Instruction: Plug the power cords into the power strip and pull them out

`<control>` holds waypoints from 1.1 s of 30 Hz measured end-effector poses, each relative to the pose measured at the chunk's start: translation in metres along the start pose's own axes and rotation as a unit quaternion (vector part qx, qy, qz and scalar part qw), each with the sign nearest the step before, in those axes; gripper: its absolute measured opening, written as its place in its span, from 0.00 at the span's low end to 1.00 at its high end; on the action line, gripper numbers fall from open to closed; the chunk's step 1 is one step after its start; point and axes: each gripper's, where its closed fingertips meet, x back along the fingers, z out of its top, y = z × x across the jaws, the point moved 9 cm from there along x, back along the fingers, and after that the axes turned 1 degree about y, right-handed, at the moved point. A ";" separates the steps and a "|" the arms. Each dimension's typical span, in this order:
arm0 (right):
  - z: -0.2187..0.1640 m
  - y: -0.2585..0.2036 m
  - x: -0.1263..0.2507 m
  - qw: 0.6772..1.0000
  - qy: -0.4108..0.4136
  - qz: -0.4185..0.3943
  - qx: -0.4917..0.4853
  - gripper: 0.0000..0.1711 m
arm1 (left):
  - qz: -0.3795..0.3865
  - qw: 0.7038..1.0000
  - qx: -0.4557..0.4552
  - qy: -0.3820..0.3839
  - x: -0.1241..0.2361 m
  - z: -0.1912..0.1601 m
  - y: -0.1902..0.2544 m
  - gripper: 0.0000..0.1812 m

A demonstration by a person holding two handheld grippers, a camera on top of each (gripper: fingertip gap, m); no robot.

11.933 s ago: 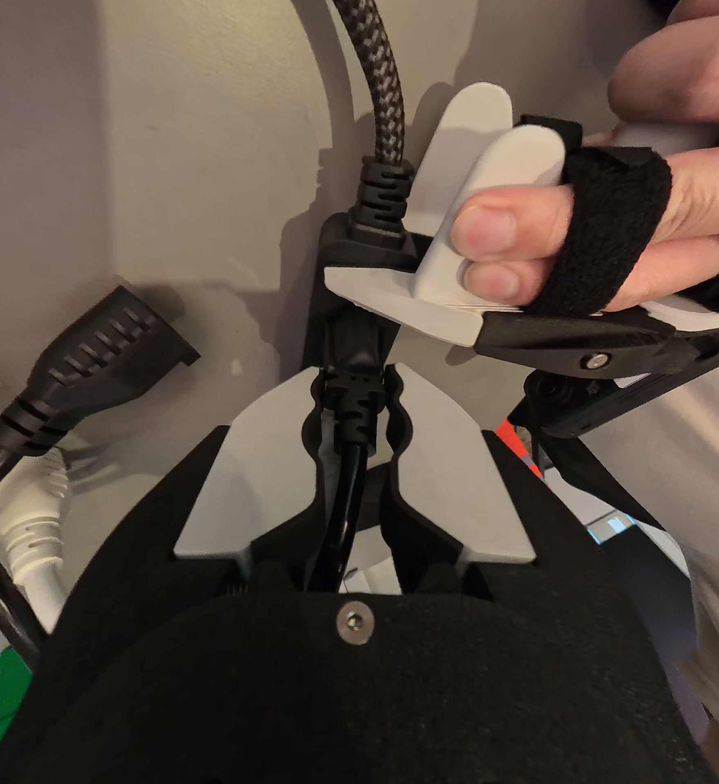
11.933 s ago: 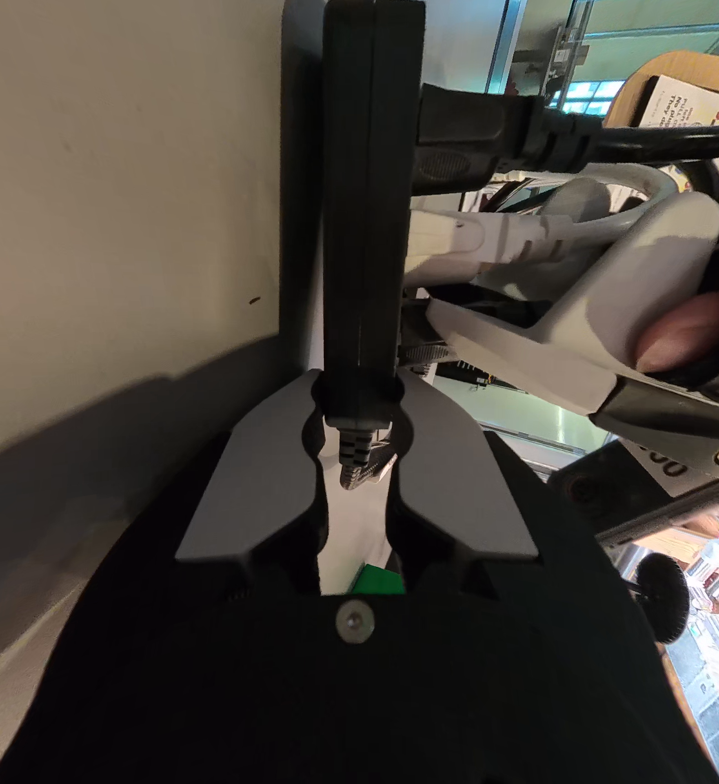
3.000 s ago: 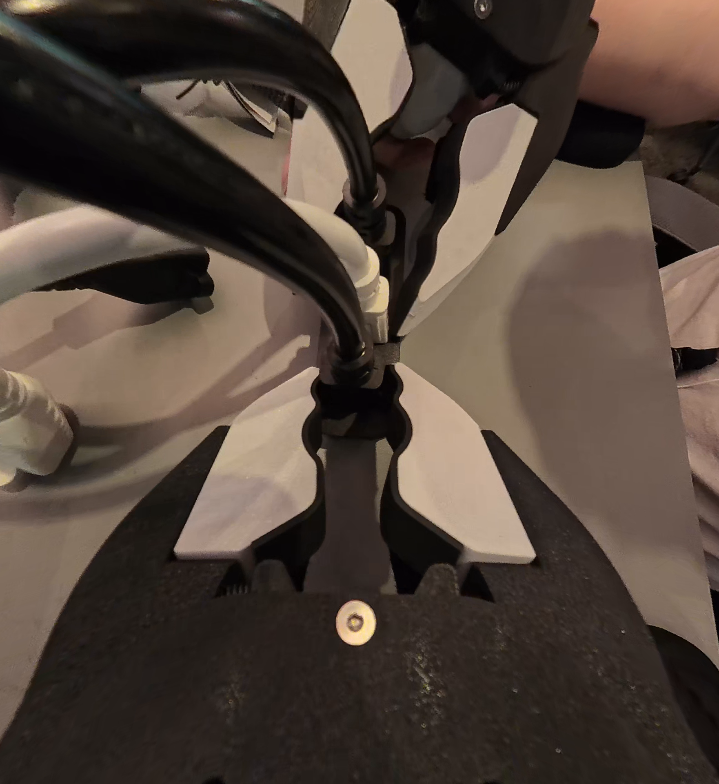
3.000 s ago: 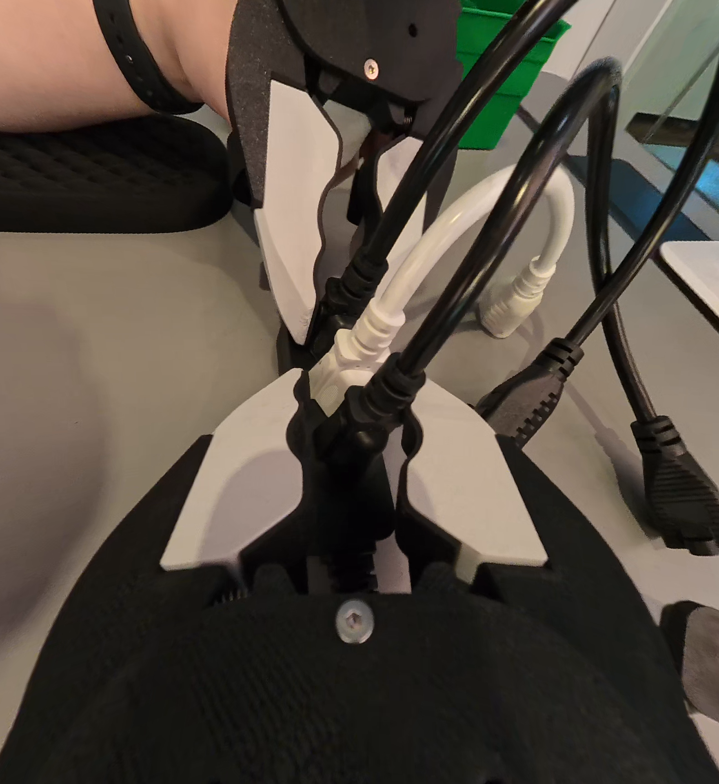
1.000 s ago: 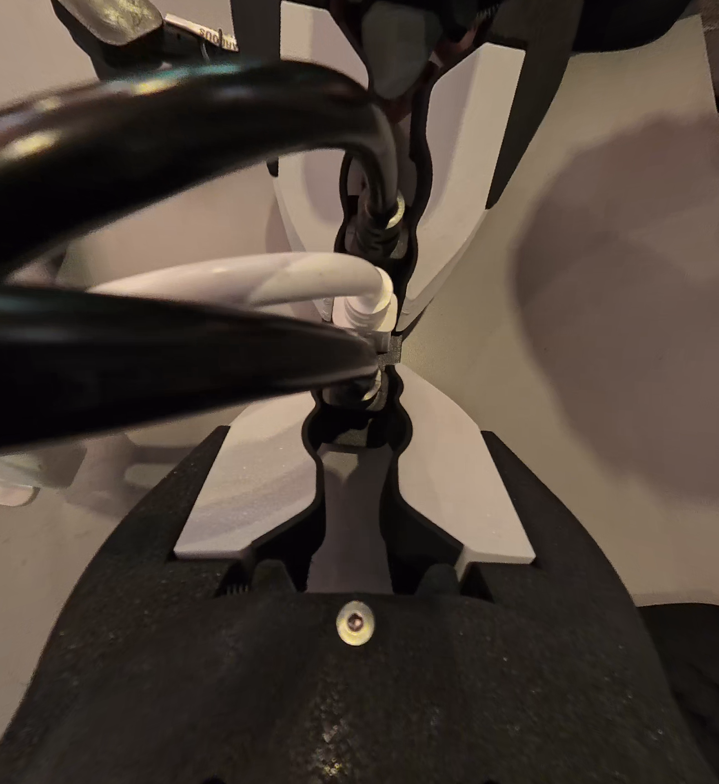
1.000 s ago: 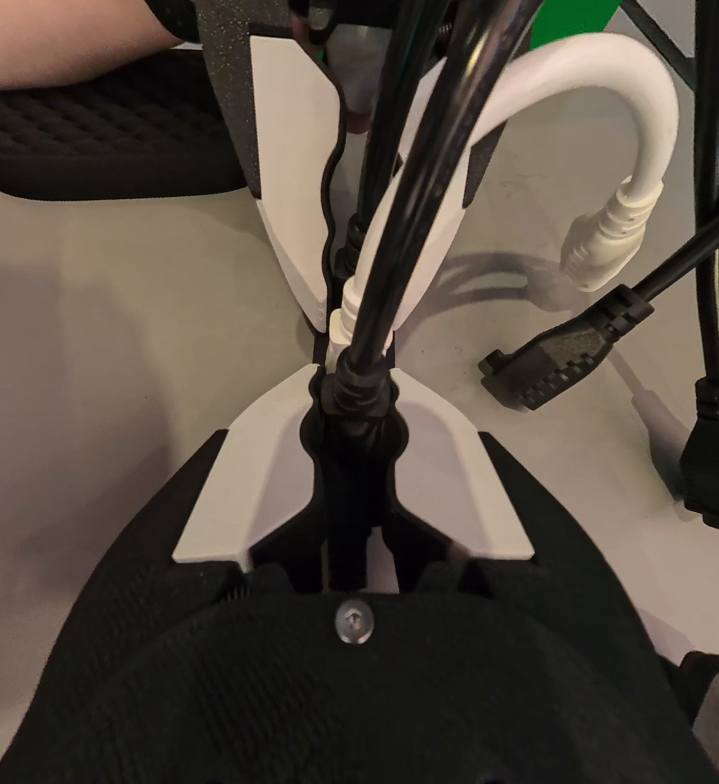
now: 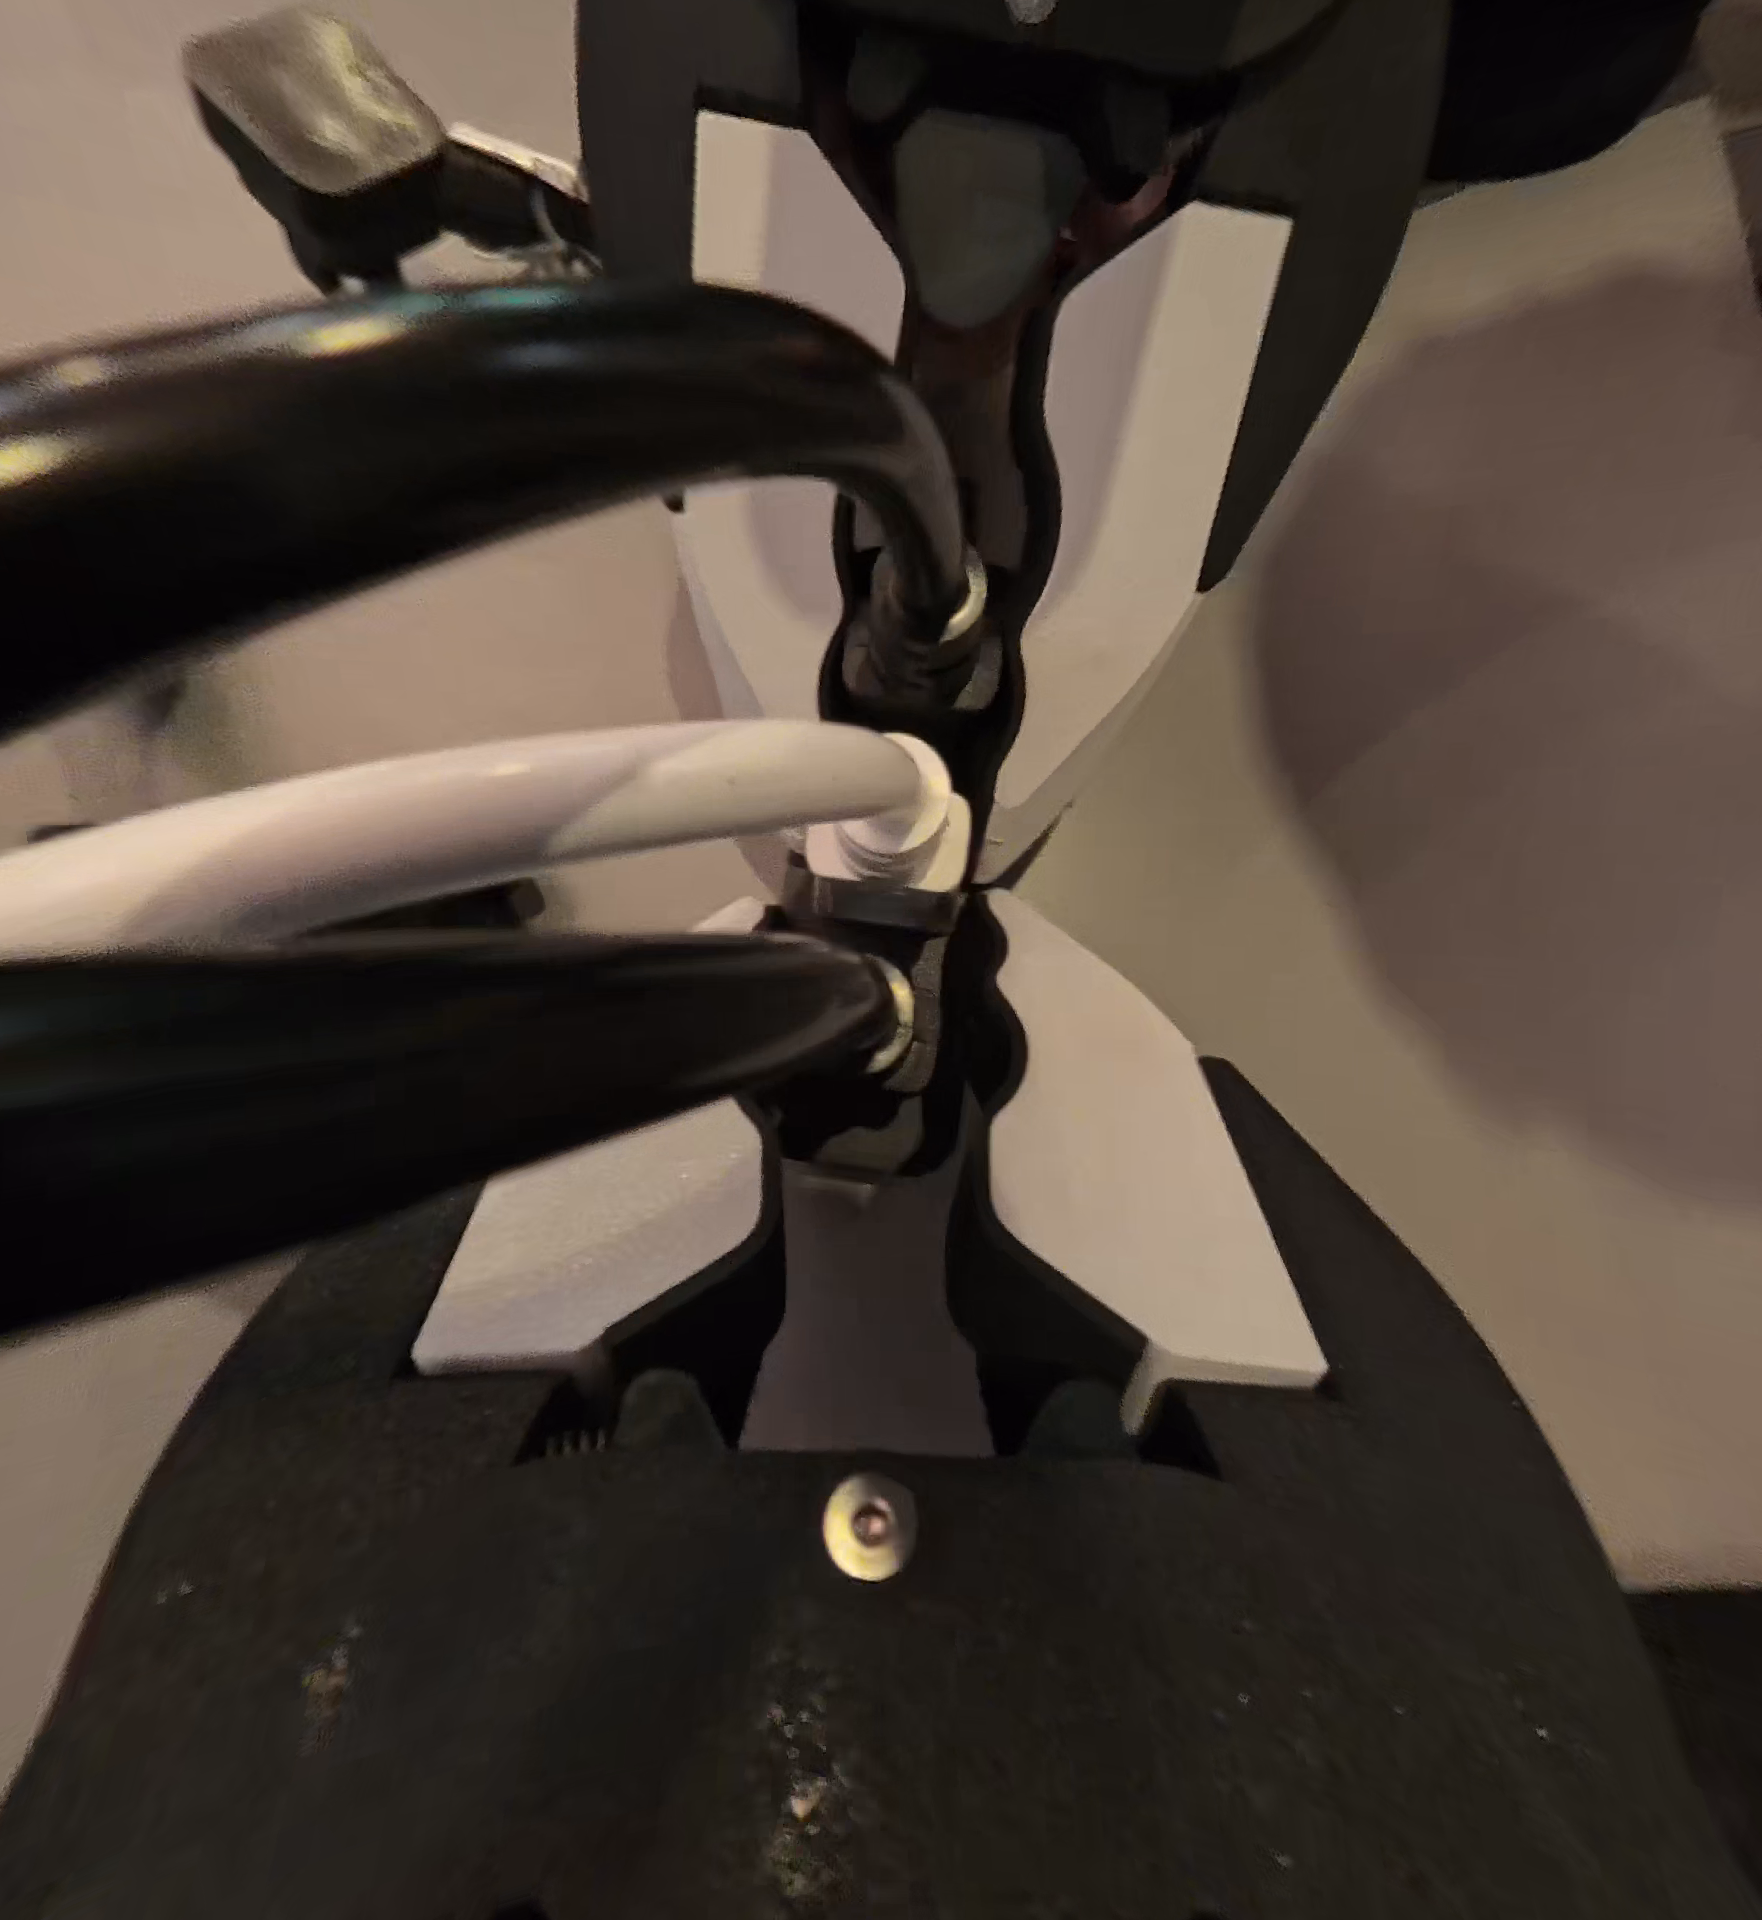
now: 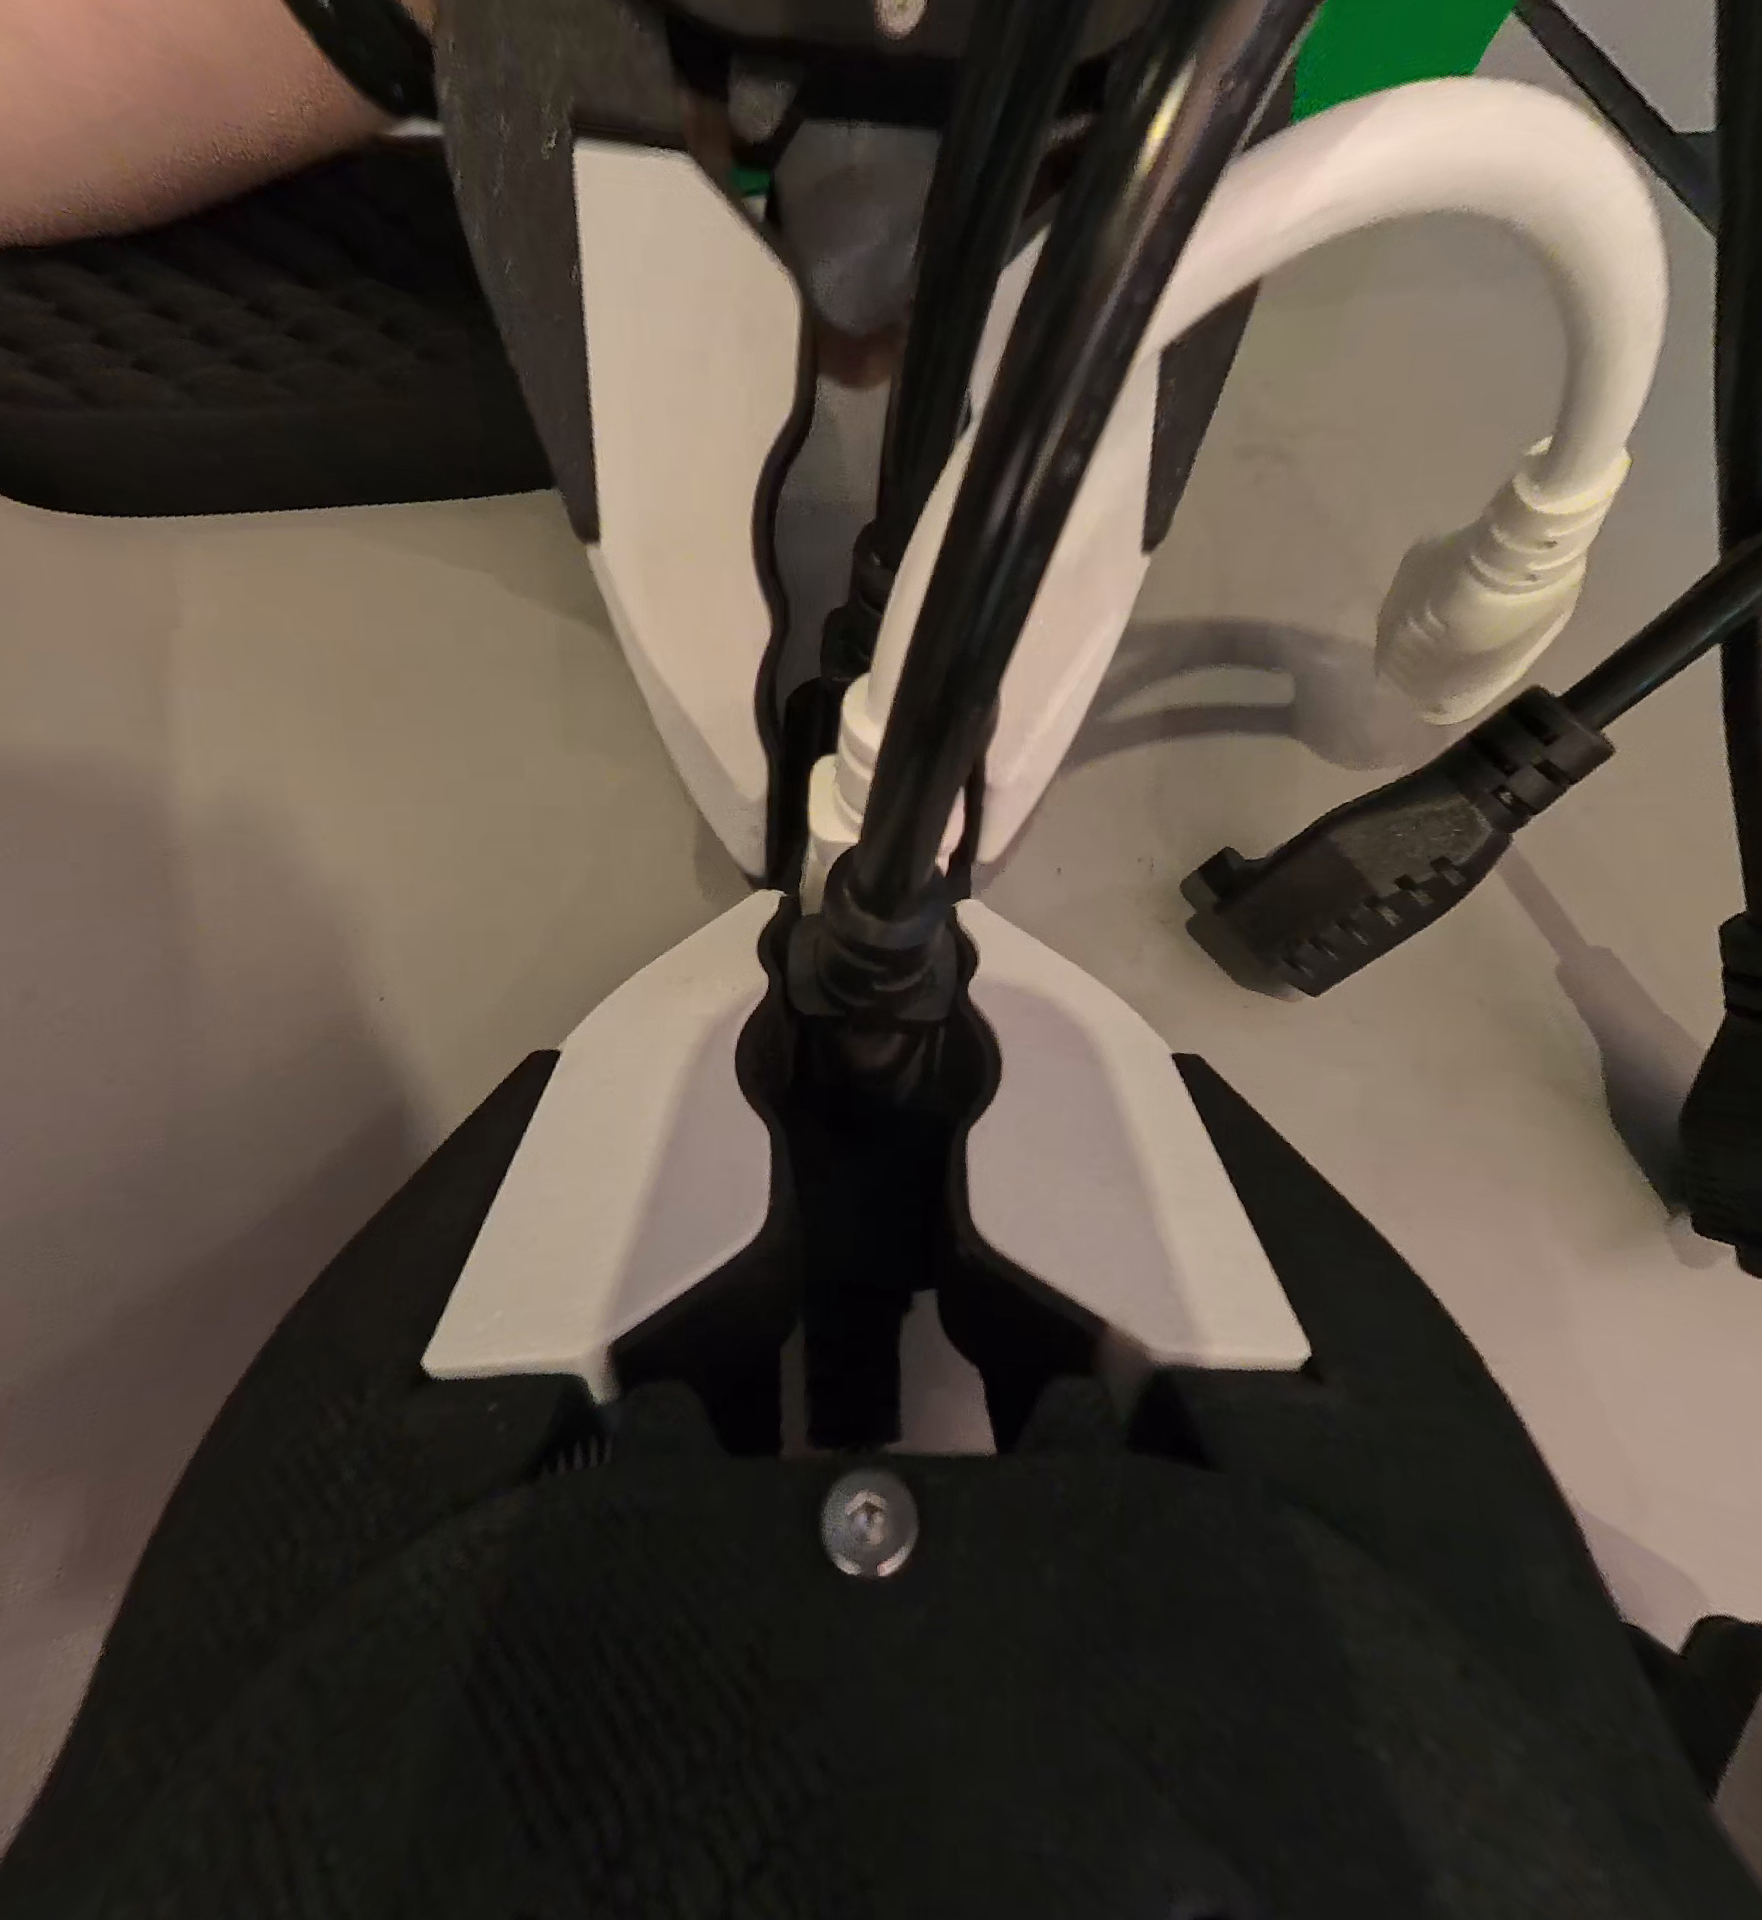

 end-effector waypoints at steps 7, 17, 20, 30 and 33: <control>0.001 0.000 -0.001 1.000 -0.006 -0.002 -0.006 0.17 | -0.033 0.998 0.028 -0.052 0.005 0.007 -0.004 0.14; -0.001 -0.002 -0.002 1.000 0.017 -0.004 0.001 0.17 | -0.057 0.997 0.019 0.041 -0.010 0.003 0.001 0.30; -0.001 -0.002 -0.002 1.000 0.019 -0.006 0.005 0.16 | -0.054 0.997 0.013 0.048 -0.011 0.007 0.000 0.31; 0.000 -0.003 0.007 0.998 0.031 -0.015 0.053 0.17 | -0.019 1.000 -0.010 0.004 -0.014 -0.003 0.000 0.23; 0.008 0.001 0.026 0.997 0.064 -0.010 0.030 0.17 | -0.020 1.000 -0.005 -0.003 -0.015 -0.002 0.000 0.23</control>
